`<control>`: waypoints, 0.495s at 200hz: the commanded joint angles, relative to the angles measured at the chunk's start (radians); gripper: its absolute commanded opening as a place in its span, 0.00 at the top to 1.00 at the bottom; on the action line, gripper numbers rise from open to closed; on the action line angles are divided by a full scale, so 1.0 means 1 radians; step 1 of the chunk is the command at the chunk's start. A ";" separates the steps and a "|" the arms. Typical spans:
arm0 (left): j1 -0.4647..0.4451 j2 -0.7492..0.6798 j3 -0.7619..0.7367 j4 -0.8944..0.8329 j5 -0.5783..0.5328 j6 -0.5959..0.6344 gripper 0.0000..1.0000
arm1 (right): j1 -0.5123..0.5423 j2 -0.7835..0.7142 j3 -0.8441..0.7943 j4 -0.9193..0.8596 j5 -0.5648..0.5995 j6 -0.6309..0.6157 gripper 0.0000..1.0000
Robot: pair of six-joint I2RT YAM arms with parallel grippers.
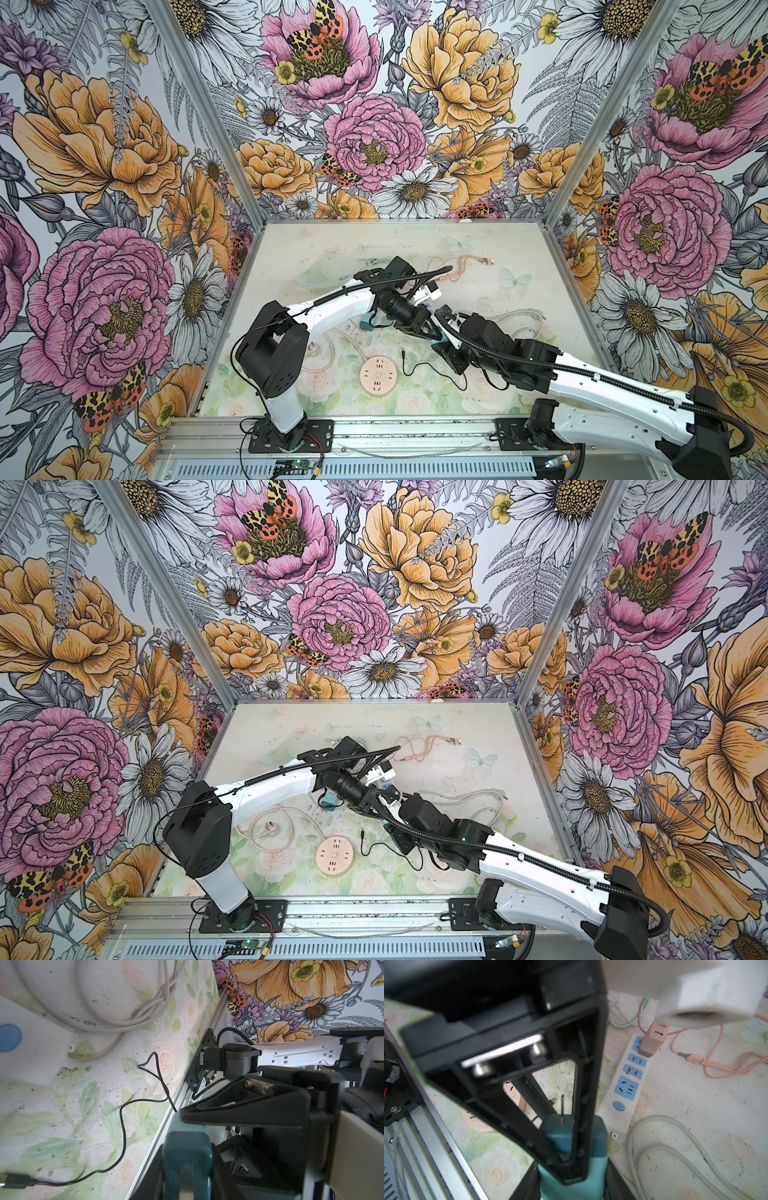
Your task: Insert the plug
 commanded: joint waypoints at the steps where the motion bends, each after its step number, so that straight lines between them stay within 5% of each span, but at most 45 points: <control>1: 0.028 -0.022 0.012 0.005 0.003 0.013 0.93 | 0.008 -0.040 0.018 0.043 0.090 0.018 0.62; 14: 0.060 -0.035 0.013 0.016 -0.011 -0.005 0.93 | 0.008 -0.073 0.014 0.038 0.162 0.053 0.40; 31: 0.107 -0.048 0.003 0.101 0.001 -0.089 0.93 | 0.008 -0.145 -0.004 0.035 0.249 0.103 0.29; 64: 0.111 -0.037 0.049 0.271 0.017 -0.224 0.92 | 0.008 -0.290 -0.065 0.034 0.323 0.134 0.20; 99: 0.093 -0.018 -0.036 0.888 0.084 -0.662 0.92 | 0.004 -0.384 -0.069 0.040 0.307 0.145 0.23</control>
